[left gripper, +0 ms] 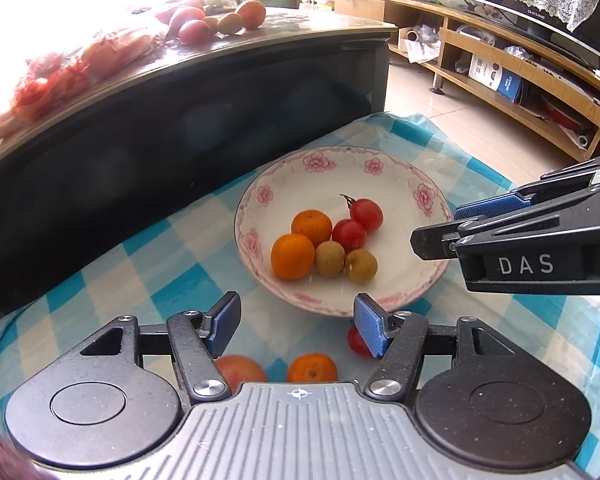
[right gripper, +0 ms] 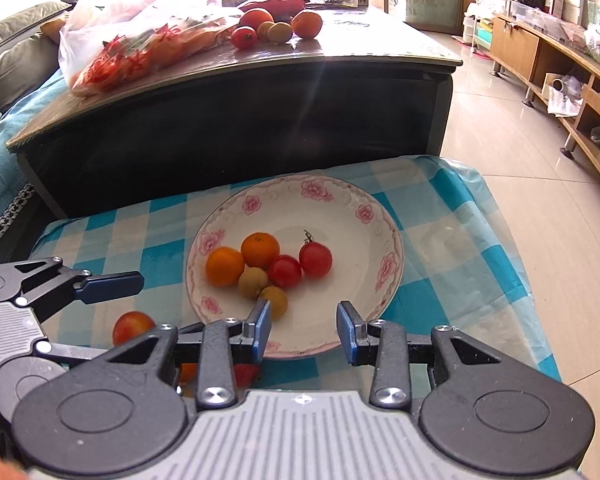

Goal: Organize fruits
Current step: 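Open the left tool to drop the mandarin while the right tool releases the tomato into the bowl, then move both open tools back from the bowl toward the remaining fruit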

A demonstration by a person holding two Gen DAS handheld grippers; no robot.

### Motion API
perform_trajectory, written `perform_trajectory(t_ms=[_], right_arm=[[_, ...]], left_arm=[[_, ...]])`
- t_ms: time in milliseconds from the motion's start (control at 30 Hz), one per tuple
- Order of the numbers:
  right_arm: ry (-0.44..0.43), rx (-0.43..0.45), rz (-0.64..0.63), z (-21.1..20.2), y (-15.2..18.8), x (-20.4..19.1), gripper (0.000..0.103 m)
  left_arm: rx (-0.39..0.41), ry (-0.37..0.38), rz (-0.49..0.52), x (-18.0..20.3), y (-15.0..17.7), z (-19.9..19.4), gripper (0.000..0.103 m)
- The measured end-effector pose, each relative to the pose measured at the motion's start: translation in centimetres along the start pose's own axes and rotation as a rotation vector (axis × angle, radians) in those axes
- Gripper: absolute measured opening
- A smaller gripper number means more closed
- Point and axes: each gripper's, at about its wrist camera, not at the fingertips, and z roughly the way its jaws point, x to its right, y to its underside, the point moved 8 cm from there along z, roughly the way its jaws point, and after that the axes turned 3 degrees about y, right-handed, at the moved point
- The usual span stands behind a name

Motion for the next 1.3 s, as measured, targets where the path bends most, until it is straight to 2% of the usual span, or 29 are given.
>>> perform_trajectory(t_ms=[567,767,1300], right_arm=[[-0.030,-0.019,0.005,-1.4,3.0,-2.1,0.040],[-0.037,-0.029,-0.007,-1.2,3.4,-2.7,0.043],[-0.055,-0.063,-0.054,-0.2,4.5,-4.5,0.044]], left_arm=[[-0.008,0.002,-0.006,-0.2,2.6,-2.0,0.071],[-0.017,0.000,-0.002,-0.3,3.3,-2.2,0.071],[-0.044,-0.014,-0.001,-1.4,5.1,-2.4,0.074]])
